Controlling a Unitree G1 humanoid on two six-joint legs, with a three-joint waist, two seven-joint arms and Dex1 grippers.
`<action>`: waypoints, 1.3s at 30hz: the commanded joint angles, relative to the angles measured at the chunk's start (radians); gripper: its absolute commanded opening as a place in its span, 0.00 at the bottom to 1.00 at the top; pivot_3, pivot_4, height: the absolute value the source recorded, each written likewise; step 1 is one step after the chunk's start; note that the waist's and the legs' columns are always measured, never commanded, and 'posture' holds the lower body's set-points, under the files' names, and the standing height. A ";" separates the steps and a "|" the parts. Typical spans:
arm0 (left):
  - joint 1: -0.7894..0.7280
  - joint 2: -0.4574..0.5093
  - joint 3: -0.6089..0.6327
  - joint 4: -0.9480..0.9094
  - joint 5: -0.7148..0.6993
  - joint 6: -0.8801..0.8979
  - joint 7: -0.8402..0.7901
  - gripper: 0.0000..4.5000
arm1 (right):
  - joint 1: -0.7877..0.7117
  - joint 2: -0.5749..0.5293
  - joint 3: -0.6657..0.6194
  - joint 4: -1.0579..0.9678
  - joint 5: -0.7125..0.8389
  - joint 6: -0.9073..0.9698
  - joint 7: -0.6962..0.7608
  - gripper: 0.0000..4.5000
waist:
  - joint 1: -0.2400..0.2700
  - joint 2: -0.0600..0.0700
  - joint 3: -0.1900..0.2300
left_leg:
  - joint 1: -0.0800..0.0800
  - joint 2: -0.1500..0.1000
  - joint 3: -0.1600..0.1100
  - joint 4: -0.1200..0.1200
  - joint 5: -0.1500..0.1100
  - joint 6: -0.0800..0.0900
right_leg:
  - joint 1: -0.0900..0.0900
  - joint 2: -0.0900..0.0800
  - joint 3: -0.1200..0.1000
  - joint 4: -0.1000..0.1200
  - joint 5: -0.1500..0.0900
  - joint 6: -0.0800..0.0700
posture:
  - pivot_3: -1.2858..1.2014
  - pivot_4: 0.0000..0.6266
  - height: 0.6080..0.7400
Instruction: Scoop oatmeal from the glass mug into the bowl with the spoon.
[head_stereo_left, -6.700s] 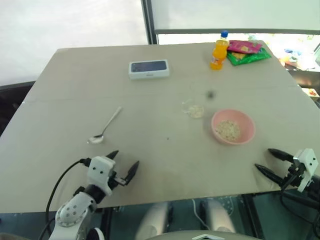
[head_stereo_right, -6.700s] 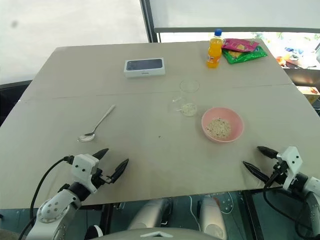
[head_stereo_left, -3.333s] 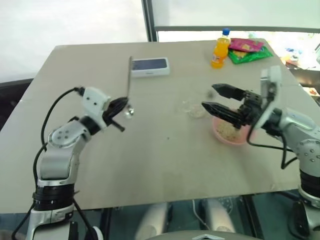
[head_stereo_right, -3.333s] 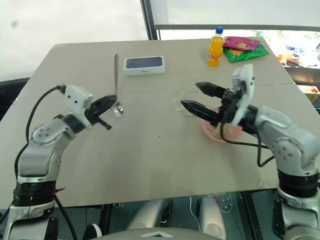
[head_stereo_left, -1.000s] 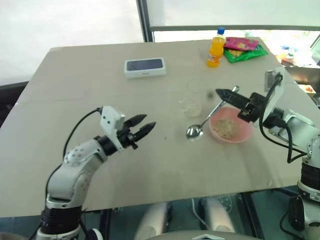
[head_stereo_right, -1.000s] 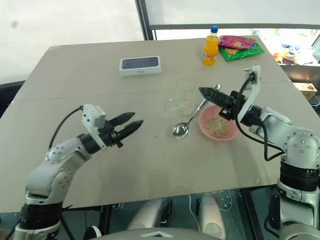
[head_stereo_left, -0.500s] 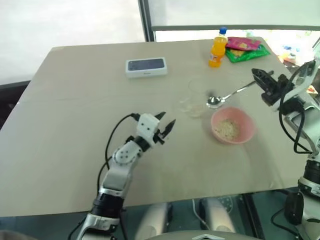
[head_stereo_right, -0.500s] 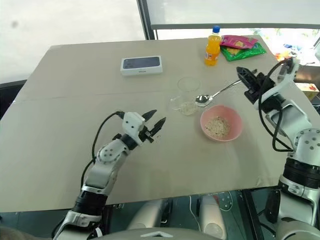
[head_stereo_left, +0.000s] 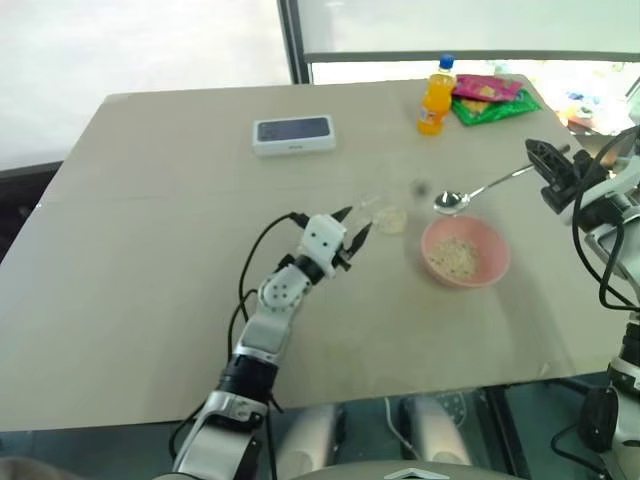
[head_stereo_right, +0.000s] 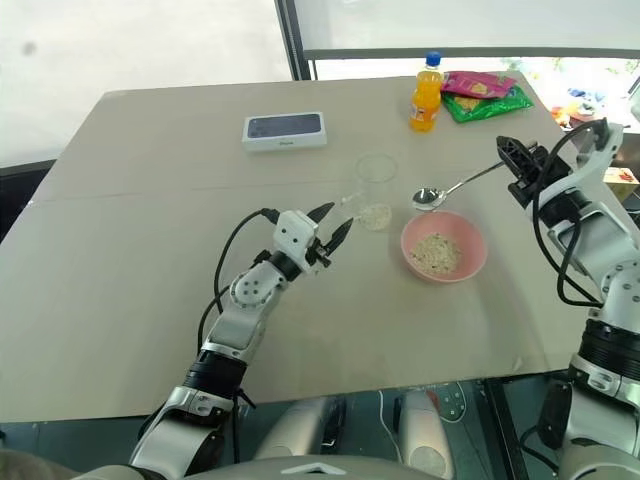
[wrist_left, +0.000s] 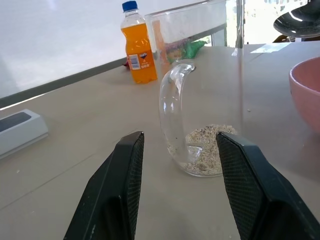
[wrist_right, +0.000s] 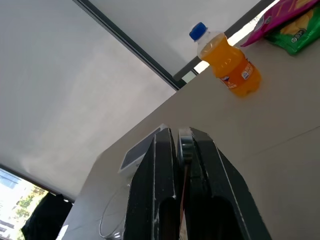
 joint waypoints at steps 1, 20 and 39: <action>-0.038 -0.011 0.021 0.018 -0.014 -0.018 0.008 0.52 | 0.004 -0.025 -0.045 -0.056 0.005 -0.020 0.003 0.00 | 0.001 0.000 0.000 | 0.000 0.000 0.000 0.000 0.000 0.000 | 0.000 0.000 0.000 0.000 0.000 0.000 | 0.52 0.24 1.00; -0.221 -0.078 0.049 0.289 0.015 -0.080 0.081 0.52 | 0.017 -0.018 -0.043 -0.077 -0.011 -0.024 0.009 0.00 | 0.009 0.000 0.000 | 0.000 0.000 0.001 0.002 0.000 0.000 | 0.000 0.001 0.000 0.000 0.000 0.001 | 0.52 0.24 1.00; -0.310 -0.065 0.085 0.381 0.027 -0.116 0.142 0.52 | 0.044 0.006 -0.033 -0.092 -0.027 -0.033 0.020 0.00 | 0.009 0.000 0.000 | 0.000 0.000 0.001 0.002 0.000 0.000 | 0.000 0.001 0.001 0.001 0.001 0.001 | 0.52 0.24 1.00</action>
